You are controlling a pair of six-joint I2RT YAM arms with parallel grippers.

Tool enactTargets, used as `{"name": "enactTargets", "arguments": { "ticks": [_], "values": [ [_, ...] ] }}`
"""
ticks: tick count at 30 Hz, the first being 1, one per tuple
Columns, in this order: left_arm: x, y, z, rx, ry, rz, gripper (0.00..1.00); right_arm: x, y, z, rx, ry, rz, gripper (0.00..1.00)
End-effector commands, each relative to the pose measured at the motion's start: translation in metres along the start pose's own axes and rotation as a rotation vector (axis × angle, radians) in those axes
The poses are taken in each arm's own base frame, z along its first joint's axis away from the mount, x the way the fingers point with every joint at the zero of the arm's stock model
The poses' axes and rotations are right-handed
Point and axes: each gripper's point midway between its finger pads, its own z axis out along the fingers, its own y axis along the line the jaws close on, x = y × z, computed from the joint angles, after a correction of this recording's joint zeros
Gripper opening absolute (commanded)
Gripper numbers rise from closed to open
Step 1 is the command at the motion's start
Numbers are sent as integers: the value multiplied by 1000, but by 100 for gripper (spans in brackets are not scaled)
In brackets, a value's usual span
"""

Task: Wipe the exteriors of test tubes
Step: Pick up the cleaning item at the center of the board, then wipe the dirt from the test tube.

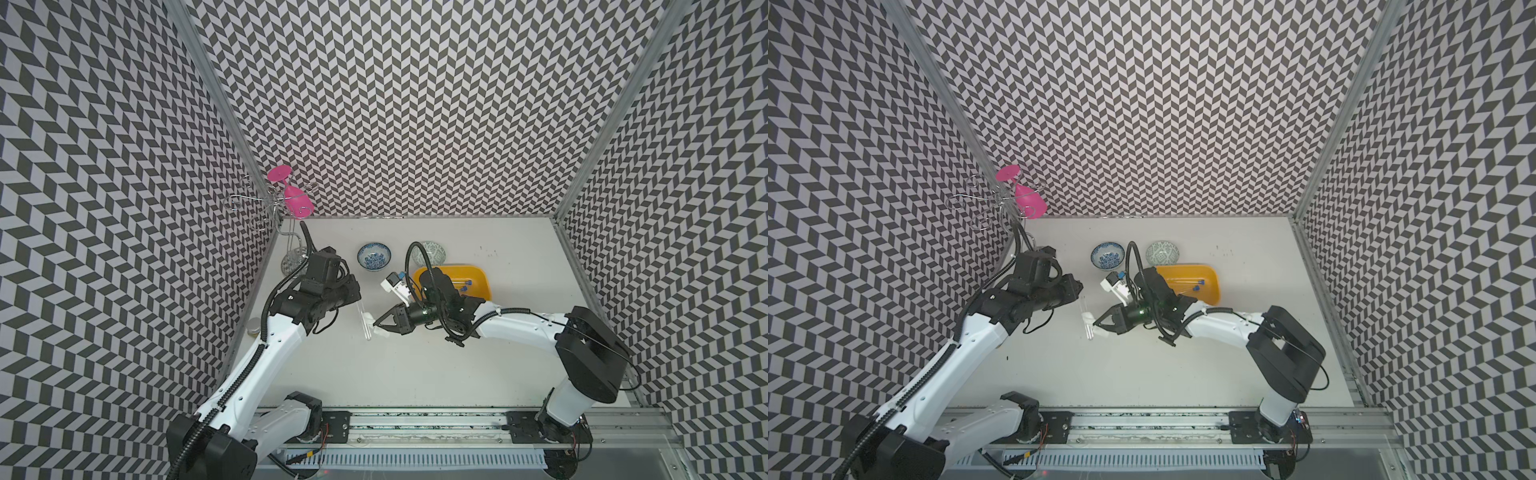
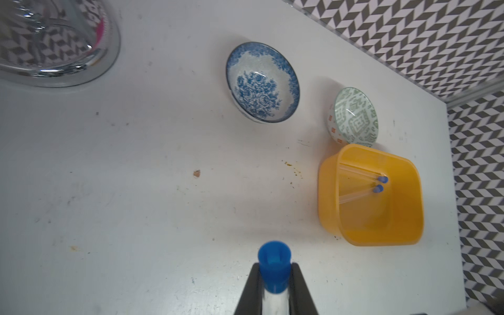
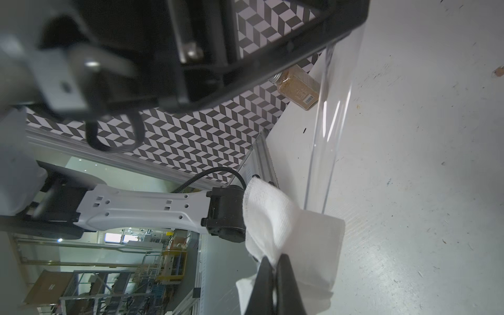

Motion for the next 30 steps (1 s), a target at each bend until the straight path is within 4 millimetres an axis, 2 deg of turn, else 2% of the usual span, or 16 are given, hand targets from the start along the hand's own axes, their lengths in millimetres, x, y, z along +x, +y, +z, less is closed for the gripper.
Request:
{"name": "enactTargets", "arguments": {
  "ticks": [1,5,12,17,22,30],
  "values": [
    [-3,-24,-9,107,-2,7,15,-15,13,6,-67,-21,-23,0],
    [0,-29,-10,137,10,9,15,-22,11,9,-59,-32,-26,0],
    [0,-19,-11,79,8,29,15,-31,9,-5,-32,-77,-43,0],
    [0,-25,-10,104,23,32,15,-33,3,-6,-19,-72,-42,0],
    [-1,-23,-14,83,32,44,15,-49,-1,-9,-14,-99,-46,0],
    [-1,-32,-12,147,49,-6,15,-61,9,3,-86,-94,-38,0]
  ]
}}
